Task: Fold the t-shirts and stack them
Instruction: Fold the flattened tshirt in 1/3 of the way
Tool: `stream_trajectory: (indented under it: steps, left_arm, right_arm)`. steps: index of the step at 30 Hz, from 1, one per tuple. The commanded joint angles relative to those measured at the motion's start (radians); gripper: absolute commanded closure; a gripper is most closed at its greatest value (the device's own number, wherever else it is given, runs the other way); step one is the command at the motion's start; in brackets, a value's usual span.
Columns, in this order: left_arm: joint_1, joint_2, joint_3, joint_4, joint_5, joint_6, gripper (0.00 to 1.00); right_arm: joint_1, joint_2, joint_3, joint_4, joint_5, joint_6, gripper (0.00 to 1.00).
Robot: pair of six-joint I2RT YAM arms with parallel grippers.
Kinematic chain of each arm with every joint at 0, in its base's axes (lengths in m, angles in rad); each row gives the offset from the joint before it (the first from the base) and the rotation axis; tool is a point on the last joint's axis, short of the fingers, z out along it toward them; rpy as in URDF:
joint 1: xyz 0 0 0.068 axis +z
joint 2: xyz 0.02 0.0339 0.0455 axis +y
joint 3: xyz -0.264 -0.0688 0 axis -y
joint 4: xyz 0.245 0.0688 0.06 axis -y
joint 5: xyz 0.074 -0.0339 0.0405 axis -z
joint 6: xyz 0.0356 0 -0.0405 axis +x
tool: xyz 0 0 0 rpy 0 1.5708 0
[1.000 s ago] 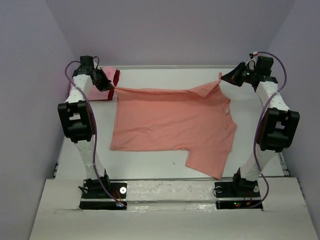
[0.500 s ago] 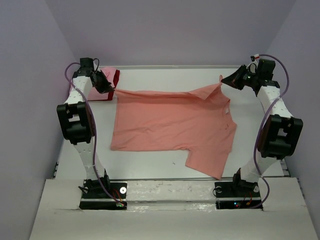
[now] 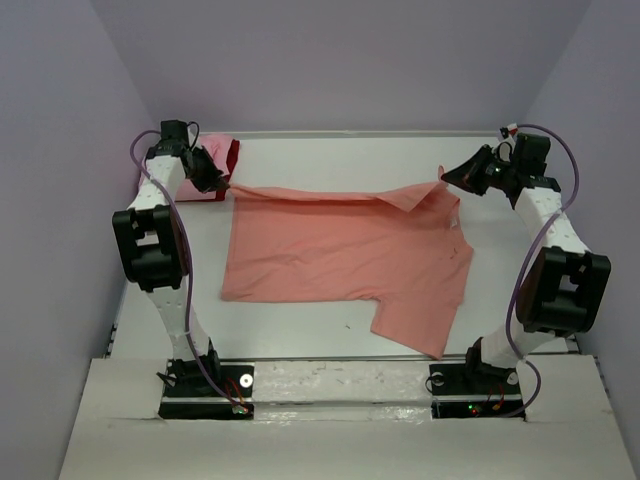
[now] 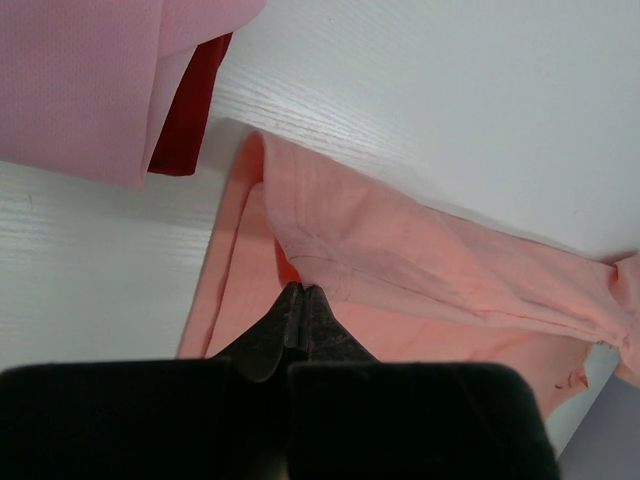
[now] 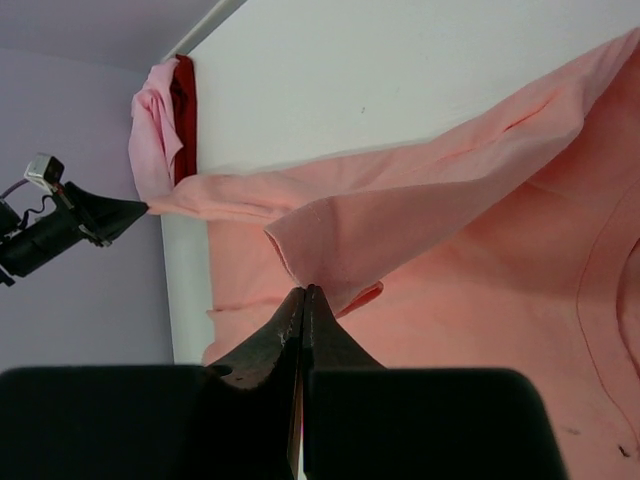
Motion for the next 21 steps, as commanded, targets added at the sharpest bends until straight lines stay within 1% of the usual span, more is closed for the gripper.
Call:
stream_trajectory:
  steps: [1,11,21]
  left_arm:
    - [0.004,-0.071,-0.017,-0.024,0.002,0.016,1.0]
    - [0.003,-0.095,-0.098,-0.02,0.015,0.017,1.0]
    - [0.001,-0.12,-0.169,-0.024,0.015,0.03,1.0]
  right_arm:
    - [0.001,-0.067,-0.031,0.0,0.013,-0.024,1.0]
    - [0.001,-0.132,-0.148,-0.04,0.024,-0.033,1.0]
    - [0.001,-0.149,-0.2,-0.134,0.065,-0.059,1.0]
